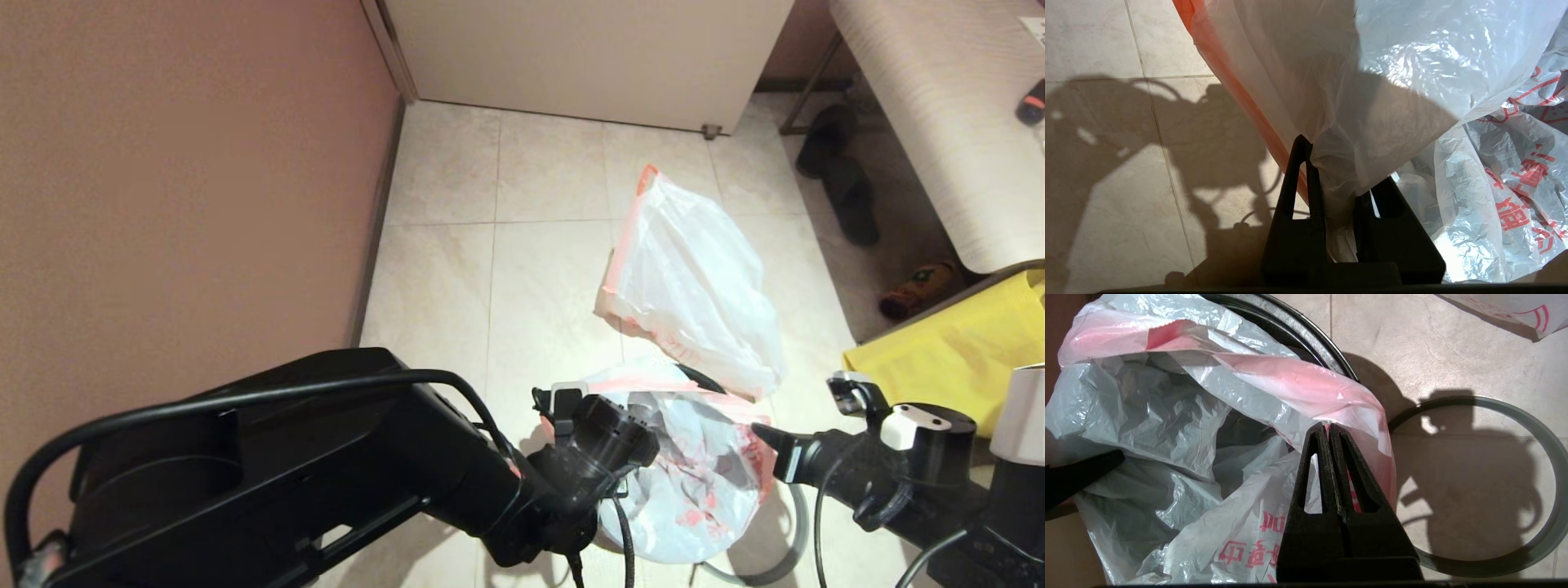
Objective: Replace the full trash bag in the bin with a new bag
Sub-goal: Put the new garbage bag on the trash can
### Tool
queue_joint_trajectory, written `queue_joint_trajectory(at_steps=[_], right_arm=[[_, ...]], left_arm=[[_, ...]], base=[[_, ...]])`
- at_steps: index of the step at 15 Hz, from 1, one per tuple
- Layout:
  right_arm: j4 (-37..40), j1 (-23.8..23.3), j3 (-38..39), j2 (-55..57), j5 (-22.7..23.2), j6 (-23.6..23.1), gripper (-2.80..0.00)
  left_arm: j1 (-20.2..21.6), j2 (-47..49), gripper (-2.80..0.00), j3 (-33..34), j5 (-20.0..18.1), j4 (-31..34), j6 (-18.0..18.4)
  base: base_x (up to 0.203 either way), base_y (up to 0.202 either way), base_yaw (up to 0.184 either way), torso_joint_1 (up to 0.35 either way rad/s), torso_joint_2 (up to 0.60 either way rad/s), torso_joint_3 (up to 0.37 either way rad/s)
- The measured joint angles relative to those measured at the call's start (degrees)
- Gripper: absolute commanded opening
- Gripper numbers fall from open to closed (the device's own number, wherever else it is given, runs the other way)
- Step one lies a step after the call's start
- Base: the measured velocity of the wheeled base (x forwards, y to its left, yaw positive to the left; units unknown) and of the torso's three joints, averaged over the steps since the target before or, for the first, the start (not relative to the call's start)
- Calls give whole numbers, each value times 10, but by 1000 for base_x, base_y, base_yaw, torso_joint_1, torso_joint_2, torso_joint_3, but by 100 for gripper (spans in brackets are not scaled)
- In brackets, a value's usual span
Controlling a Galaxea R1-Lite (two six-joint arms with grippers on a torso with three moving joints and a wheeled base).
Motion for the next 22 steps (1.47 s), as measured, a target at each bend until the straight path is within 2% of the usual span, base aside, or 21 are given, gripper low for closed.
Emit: queue_joint_trajectory(at_steps=[10, 16, 20, 22], right_arm=[[0, -1, -19, 50, -5, -4, -280], [-2, 3, -33, 86, -19, -28, -280], [-1, 4, -36, 82, -39, -24, -280], [2, 2, -35, 71, -46, -17, -280]], left_arm=[[-8, -12, -280, 12, 0, -1, 1], [-9, -15, -280, 24, -2, -2, 0], [-4, -6, -280, 51, 0, -44, 2], [-2, 0, -280, 61, 2, -43, 1]], base=[[0, 0, 0, 0, 0, 0], [0, 0, 0, 0, 0, 0], [0, 0, 0, 0, 0, 0], [0, 0, 0, 0, 0, 0]])
